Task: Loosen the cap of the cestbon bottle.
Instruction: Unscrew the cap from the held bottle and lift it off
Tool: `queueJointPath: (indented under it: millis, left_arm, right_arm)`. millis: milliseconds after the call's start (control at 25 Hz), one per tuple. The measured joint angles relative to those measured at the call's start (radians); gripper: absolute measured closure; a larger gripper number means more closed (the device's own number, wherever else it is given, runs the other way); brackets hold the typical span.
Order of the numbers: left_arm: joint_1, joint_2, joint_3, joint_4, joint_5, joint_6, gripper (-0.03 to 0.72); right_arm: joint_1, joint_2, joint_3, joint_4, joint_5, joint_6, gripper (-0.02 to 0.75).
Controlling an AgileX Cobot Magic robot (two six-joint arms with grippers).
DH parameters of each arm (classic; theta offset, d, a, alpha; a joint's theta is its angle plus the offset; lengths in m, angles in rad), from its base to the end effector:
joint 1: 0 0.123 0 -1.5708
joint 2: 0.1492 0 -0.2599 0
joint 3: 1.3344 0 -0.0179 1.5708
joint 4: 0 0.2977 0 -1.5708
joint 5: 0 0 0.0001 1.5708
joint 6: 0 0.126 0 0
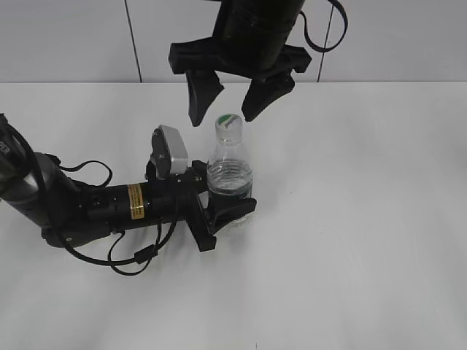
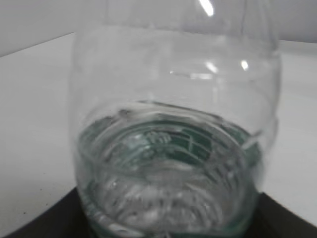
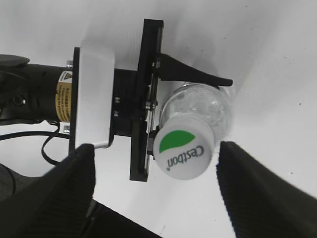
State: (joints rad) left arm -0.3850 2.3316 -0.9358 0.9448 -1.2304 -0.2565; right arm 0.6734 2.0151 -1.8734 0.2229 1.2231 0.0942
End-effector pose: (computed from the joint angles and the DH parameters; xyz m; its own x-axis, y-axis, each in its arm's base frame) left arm 0.3140 -0.2311 -0.0231 -0.0919 0.1592 -0.9830 0.9533 0.2993 -0.0407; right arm 0.3589 0.3199 0.2224 -0.8478 -0.4631 -0.2586 -0.5214 0.8171 0.2461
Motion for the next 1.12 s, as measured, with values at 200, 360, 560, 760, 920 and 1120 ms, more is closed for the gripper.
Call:
queueJointPath:
  millis: [200,360,560,760,920,1120]
  left_arm:
    - [0.0,0.0,0.0,0.0,0.0,0.0,0.279]
    - [0.0,0.0,0.0,0.0,0.0,0.0,0.279]
    - [0.0,0.0,0.0,0.0,0.0,0.0,0.279]
    - [0.0,0.0,0.0,0.0,0.0,0.0,0.279]
    - [0.0,0.0,0.0,0.0,0.0,0.0,0.279]
    - [0.0,0.0,0.0,0.0,0.0,0.0,0.279]
  right_arm:
    - [0.001,0.0,0.0,-0.045,0.0,0.002,0.162]
    - [0.001,0.0,0.0,-0.055,0.0,0.002,0.162]
    - [0.001,0.0,0.0,-0.057,0.0,-0.004,0.162]
    - [0.001,0.0,0.0,-0.058,0.0,-0.013,0.162]
    - [0.002,0.012,0.0,-0.058,0.0,-0.016,0.162]
    - [0.002,0.032,0.0,-0.06,0.0,-0.021,0.162]
